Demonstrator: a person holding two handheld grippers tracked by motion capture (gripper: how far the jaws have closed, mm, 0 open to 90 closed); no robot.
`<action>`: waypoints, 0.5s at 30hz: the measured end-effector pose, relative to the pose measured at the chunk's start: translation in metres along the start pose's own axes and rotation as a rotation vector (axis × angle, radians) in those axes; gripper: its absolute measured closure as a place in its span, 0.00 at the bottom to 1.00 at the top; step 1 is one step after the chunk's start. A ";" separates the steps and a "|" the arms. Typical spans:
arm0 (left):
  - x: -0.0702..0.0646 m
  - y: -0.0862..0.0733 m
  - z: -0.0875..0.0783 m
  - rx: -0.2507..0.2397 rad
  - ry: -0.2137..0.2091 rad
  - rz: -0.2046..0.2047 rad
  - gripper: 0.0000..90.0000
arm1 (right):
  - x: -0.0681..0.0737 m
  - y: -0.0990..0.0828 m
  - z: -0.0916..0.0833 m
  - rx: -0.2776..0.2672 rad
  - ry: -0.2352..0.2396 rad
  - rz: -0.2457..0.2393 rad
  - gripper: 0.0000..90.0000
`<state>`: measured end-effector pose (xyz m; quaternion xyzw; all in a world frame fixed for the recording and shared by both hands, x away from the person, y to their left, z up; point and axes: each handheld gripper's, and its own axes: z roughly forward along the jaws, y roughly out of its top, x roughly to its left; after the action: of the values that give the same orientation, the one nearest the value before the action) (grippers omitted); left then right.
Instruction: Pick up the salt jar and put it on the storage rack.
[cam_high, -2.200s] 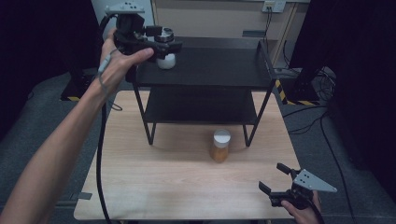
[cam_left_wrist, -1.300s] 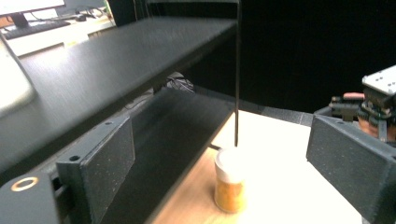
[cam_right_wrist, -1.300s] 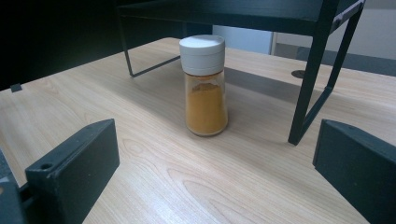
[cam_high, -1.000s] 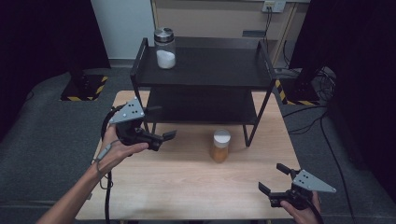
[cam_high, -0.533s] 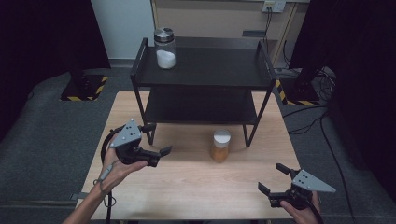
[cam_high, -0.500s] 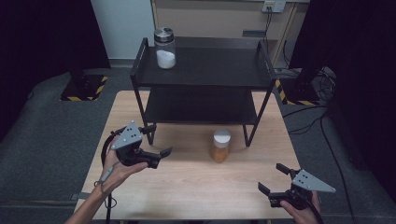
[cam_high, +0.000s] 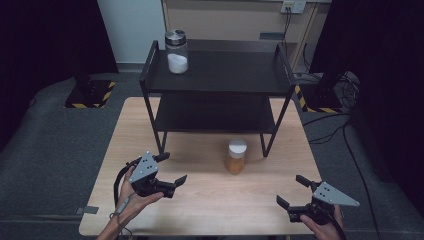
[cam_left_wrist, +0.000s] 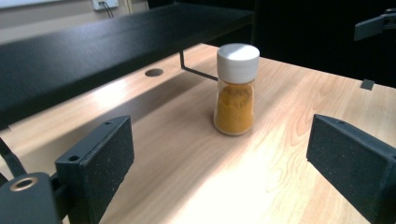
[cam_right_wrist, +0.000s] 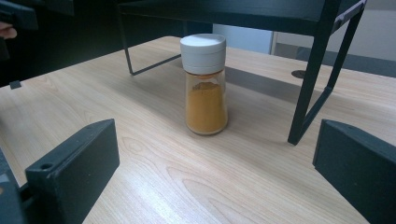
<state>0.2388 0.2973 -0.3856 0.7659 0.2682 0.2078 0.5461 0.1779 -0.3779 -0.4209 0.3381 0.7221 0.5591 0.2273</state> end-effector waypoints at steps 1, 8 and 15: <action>-0.001 -0.002 0.000 0.004 0.001 -0.001 0.07 | 0.000 0.000 0.000 0.000 0.000 0.000 0.01; -0.003 -0.012 0.000 0.007 0.000 -0.013 0.07 | 0.000 0.000 0.000 0.001 -0.003 -0.002 0.01; -0.004 -0.018 -0.005 -0.013 0.016 -0.028 0.07 | 0.001 0.001 -0.001 0.002 -0.002 -0.007 0.01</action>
<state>0.2294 0.3033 -0.4014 0.7570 0.2817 0.2080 0.5516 0.1770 -0.3775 -0.4201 0.3365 0.7235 0.5573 0.2298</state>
